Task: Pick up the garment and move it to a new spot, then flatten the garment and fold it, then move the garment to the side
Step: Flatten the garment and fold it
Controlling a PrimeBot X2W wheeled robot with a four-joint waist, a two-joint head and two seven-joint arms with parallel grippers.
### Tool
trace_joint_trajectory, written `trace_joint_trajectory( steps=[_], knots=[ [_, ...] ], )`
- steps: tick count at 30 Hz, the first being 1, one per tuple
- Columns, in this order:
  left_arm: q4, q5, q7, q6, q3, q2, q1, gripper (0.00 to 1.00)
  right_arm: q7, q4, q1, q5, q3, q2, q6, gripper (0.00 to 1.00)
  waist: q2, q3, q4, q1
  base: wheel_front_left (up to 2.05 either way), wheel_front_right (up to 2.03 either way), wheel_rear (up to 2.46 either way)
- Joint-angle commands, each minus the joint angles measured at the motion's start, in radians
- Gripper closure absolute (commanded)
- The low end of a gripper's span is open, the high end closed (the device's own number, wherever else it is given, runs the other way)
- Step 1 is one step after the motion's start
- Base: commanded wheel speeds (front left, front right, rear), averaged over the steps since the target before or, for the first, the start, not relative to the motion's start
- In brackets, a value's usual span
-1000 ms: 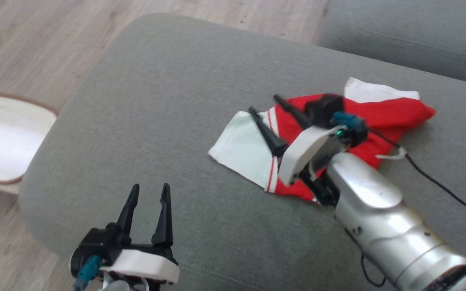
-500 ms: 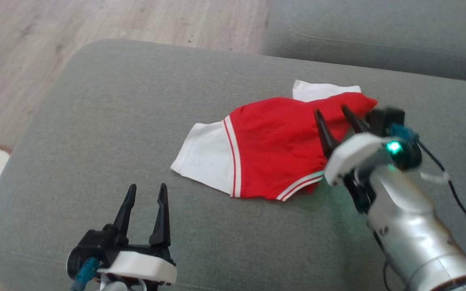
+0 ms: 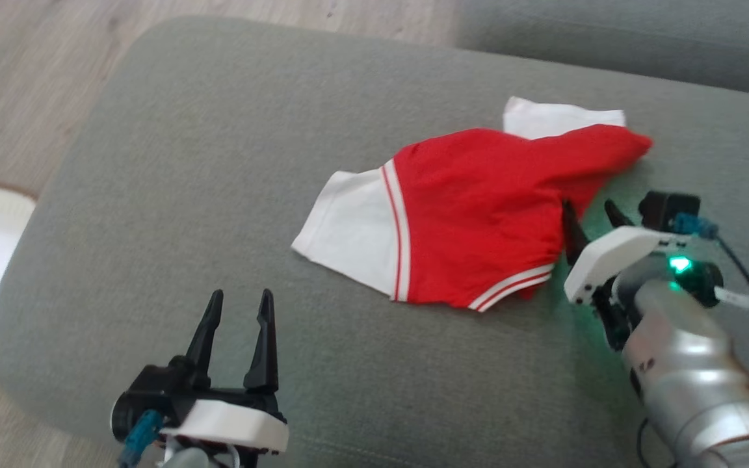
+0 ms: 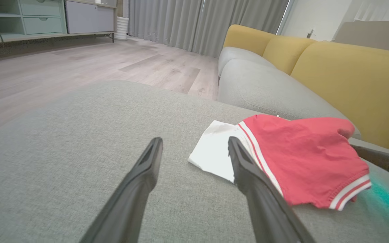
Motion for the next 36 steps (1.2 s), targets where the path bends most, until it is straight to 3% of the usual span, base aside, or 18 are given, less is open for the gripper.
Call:
trace_joint_trajectory(
  steps=[1,5,7,9,10,22,32,36],
  knots=[
    [-0.029,0.012,-0.004,0.003,0.030,0.006,-0.051,0.00,0.000,-0.018,-0.041,-0.011,0.012,0.004,0.007,0.00,0.0000,0.023,0.025,0.0000,0.00,0.00,0.00],
    [-0.016,0.015,-0.008,-0.004,0.033,-0.004,-0.063,0.00,0.058,-0.001,-0.058,-0.009,-0.015,0.006,0.007,0.00,0.0000,0.048,0.057,0.0000,0.00,0.00,0.00],
    [-0.011,0.016,-0.009,-0.007,0.035,-0.007,-0.064,0.00,0.084,0.003,-0.057,-0.002,-0.022,0.010,0.007,0.54,0.0000,0.051,0.061,0.0000,0.00,0.00,0.00],
    [-0.006,0.018,-0.011,-0.010,0.037,-0.010,-0.064,0.00,0.092,0.005,-0.055,0.003,-0.027,0.014,0.007,0.79,0.0000,0.050,0.063,0.0000,0.00,0.00,0.00],
    [-0.004,0.018,-0.011,-0.010,0.039,-0.011,-0.063,0.00,0.089,0.005,-0.054,0.003,-0.028,0.015,0.007,1.00,0.0000,0.047,0.061,0.0000,0.00,0.00,0.00],
    [0.003,0.023,-0.011,-0.007,0.041,0.001,-0.030,0.00,-0.046,-0.062,-0.052,-0.004,-0.083,-0.006,0.007,1.00,0.0000,-0.035,-0.026,0.0000,0.00,0.00,0.00],
    [-0.023,0.019,0.001,0.002,0.036,0.017,-0.006,0.00,-0.049,-0.368,0.044,-0.083,-0.133,-0.005,0.007,1.00,0.0000,-0.088,-0.041,0.0000,0.00,0.00,0.00],
    [-0.041,0.018,0.003,0.003,0.033,0.019,-0.008,0.00,0.026,-0.464,0.067,-0.119,-0.100,0.014,0.007,1.00,0.0000,-0.078,-0.015,0.0000,0.00,0.00,0.00]
  ],
)
